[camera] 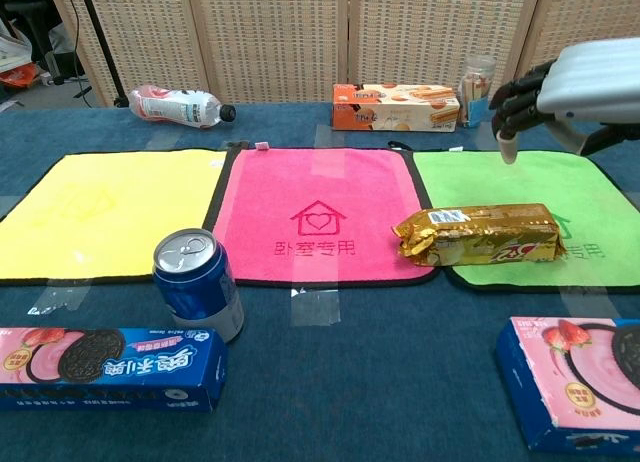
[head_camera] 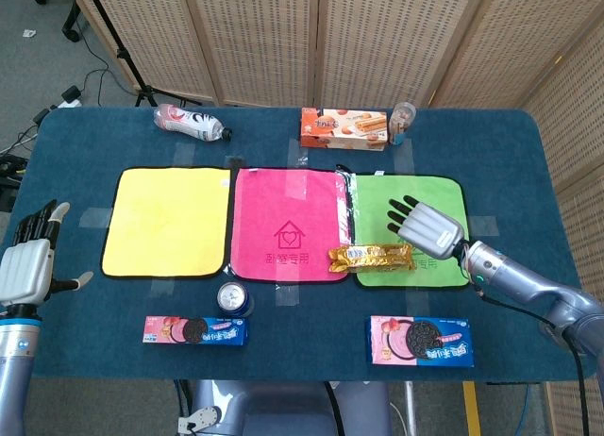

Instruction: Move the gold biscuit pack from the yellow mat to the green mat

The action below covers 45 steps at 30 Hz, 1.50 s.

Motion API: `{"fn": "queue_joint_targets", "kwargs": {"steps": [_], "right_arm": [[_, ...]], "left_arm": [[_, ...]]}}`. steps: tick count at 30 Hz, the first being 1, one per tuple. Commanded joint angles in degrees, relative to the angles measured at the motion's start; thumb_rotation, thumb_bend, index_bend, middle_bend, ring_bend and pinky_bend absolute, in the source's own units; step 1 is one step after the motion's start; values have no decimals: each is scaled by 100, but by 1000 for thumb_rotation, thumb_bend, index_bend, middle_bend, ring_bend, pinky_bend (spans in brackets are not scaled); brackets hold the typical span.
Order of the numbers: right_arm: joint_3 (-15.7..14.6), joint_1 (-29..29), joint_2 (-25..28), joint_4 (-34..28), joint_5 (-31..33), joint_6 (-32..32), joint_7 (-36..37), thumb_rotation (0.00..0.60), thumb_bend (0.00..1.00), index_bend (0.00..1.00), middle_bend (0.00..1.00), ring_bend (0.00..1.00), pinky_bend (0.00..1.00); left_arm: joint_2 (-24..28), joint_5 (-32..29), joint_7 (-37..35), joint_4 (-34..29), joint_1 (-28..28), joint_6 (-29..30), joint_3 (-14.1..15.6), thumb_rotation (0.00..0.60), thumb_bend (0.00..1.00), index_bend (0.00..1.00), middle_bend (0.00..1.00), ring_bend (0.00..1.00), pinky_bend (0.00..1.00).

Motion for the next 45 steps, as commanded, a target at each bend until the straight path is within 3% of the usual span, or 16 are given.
{"fn": "queue_joint_targets", "kwargs": {"steps": [1, 7, 15, 20, 27, 38, 45], "right_arm": [[-101, -118, 273, -278, -736, 1011, 468, 600, 1000, 367, 288, 146, 252], [-407, -18, 98, -399, -1616, 1220, -40, 600, 1000, 367, 288, 147, 252], [-385, 187, -430, -205, -1887, 800, -360, 600, 1000, 367, 288, 151, 253], [-290, 301, -867, 457, -2006, 605, -794, 600, 1000, 367, 288, 151, 258], [-189, 303, -1377, 1620, -1852, 594, -864, 600, 1000, 367, 288, 152, 267], [-262, 183, -1735, 2992, -1574, 382, -779, 600, 1000, 367, 287, 152, 270], [-343, 69, -1805, 3520, -1418, 235, -776, 600, 1000, 367, 287, 152, 271]], "left_arm": [[10, 20, -14, -9, 11, 0, 4, 600, 0, 0, 0, 0, 0], [26, 79, -37, -25, 46, 24, 18, 600, 0, 0, 0, 0, 0], [33, 80, -24, -23, 49, -36, 30, 600, 0, 0, 0, 0, 0], [34, 1, -53, 38, 28, -113, -7, 600, 0, 0, 0, 0, 0], [5, -69, -41, 101, -4, -185, -38, 600, 0, 0, 0, 0, 0], [-32, -161, 53, 126, -42, -252, -45, 600, 0, 0, 0, 0, 0], [-33, -141, 69, 112, -41, -250, -36, 600, 0, 0, 0, 0, 0]]}}
